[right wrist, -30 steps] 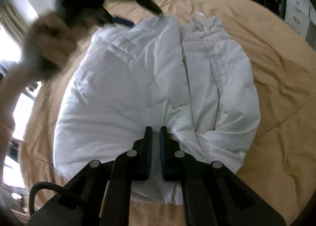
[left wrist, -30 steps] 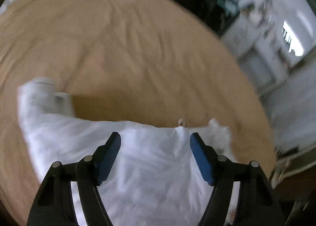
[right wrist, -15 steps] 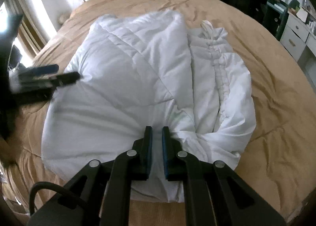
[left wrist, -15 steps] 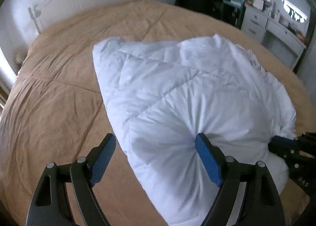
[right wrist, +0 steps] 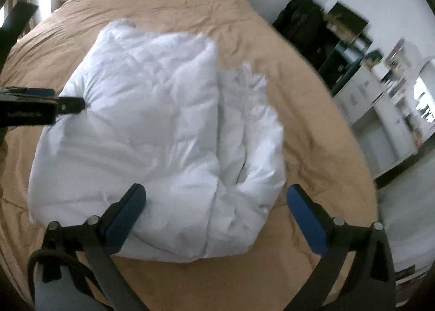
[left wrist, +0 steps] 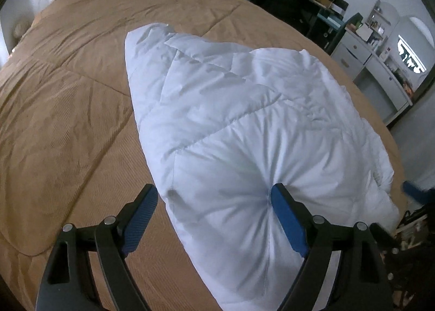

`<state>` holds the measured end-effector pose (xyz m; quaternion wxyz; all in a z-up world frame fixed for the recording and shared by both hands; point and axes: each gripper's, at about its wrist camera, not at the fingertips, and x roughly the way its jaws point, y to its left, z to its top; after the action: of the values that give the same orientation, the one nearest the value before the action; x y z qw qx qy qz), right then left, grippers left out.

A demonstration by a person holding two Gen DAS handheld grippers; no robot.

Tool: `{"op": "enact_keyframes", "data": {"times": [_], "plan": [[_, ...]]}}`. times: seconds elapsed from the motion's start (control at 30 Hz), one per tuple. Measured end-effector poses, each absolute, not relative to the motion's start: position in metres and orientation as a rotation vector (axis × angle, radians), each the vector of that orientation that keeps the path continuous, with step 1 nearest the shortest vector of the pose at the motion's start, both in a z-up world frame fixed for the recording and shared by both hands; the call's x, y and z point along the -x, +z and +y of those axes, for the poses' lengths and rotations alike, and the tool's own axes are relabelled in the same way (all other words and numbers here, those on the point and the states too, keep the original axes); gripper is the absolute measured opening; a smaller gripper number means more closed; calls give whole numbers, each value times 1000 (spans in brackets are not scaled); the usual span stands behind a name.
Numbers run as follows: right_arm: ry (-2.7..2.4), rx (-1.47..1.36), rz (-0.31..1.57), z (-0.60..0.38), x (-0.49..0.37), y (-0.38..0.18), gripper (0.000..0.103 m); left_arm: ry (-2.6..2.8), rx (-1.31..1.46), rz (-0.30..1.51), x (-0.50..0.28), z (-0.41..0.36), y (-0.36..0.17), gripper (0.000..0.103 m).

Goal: Fold large clothes

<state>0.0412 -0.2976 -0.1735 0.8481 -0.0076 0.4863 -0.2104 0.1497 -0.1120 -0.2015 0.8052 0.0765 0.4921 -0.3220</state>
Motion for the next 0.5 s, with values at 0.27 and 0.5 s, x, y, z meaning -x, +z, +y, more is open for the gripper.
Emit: {"op": "enact_keyframes", "data": {"times": [0.27,0.5], "plan": [[-264,-667,1111,-387,-23,-222,103,-714,-49,1115,-163,-93,-204,86],[-17,-1069,1076,-416,-21,-280,103,-660,276,1249,-215,-18,-230,95]]}}
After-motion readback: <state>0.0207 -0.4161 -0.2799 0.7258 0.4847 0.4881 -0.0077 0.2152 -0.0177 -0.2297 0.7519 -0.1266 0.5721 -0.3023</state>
